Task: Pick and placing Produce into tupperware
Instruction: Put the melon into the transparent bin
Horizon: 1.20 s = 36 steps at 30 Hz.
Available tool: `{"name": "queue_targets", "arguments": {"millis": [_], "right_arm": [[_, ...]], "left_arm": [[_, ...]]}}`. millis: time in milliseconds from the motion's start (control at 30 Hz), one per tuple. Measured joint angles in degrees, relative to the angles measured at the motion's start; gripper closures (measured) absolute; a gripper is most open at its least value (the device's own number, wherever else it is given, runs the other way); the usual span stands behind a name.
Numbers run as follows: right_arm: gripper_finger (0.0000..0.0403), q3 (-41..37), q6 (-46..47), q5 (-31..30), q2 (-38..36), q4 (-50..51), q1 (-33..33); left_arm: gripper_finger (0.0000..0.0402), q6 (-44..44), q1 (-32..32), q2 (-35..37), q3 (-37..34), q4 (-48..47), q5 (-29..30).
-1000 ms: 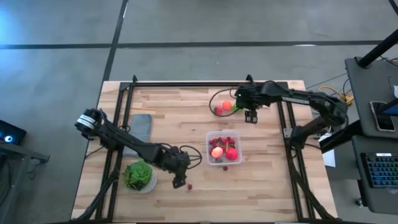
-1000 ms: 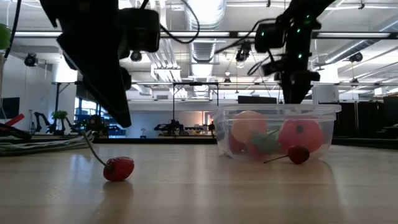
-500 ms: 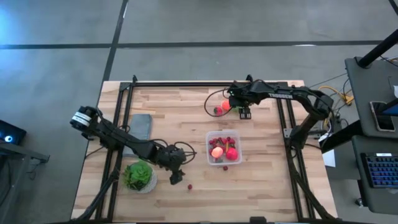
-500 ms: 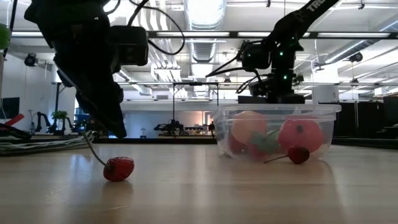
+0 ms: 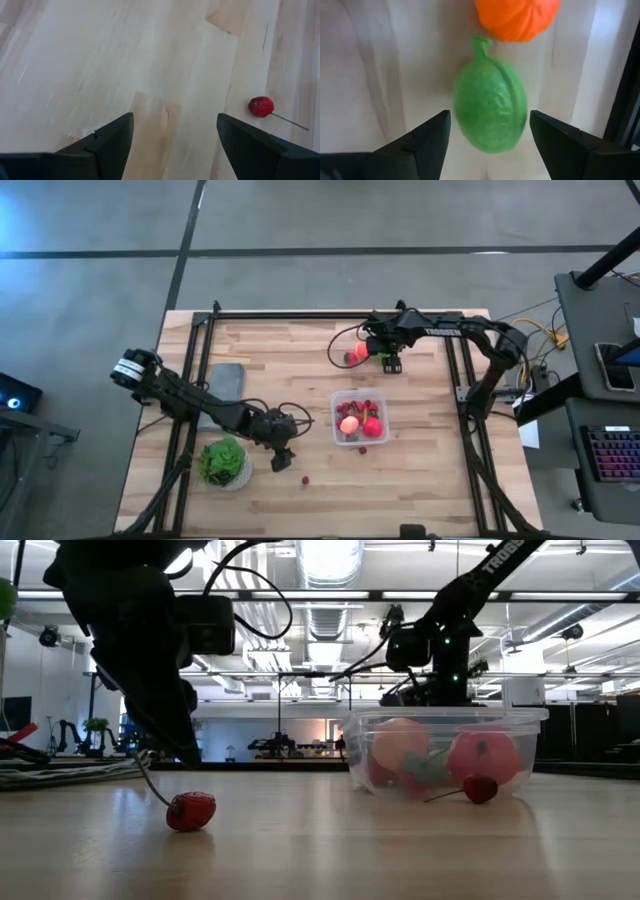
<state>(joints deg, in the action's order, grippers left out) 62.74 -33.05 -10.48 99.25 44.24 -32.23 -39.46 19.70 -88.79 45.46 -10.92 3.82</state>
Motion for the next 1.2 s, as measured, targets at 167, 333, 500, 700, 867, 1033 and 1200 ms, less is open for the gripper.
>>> {"name": "queue_targets", "arguments": {"millis": [167, 333, 500, 700, 867, 1033, 1200], "right_arm": [[0.0145, -0.09, 0.04, -0.04, 1.00, -0.27, -0.14], [0.0154, -0.11, 0.95, -0.07, 2.87, -0.58, -0.15], [0.0156, -0.13, 1.88, -0.04, 3.99, -0.55, -0.15], [0.0172, -0.15, 3.87, -0.04, 3.79, -0.72, -0.15], [0.0190, -0.15, 5.15, -0.02, 3.67, -0.82, -0.15], [0.0194, -0.17, 7.31, 0.00, 2.17, 1.12, -0.03], [0.0186, -0.17, 12.32, 1.52, -2.75, 5.66, 0.74]], "left_arm": [[0.0130, 0.11, -0.13, 0.02, -0.42, 0.09, -0.31], [0.0130, -0.04, -0.13, 0.02, -0.49, 0.26, -0.43], [0.0130, -0.03, -0.15, 0.02, -0.56, 0.23, -0.46], [0.0130, 0.83, -0.36, 0.02, -0.63, 0.18, -0.49], [0.0130, 1.27, -0.50, 0.02, -0.78, 0.00, -0.49], [0.0130, 1.31, -0.54, 0.02, -0.86, 0.01, -0.51], [0.0130, 2.41, -1.03, 0.02, -0.86, 0.61, -0.50]]}}
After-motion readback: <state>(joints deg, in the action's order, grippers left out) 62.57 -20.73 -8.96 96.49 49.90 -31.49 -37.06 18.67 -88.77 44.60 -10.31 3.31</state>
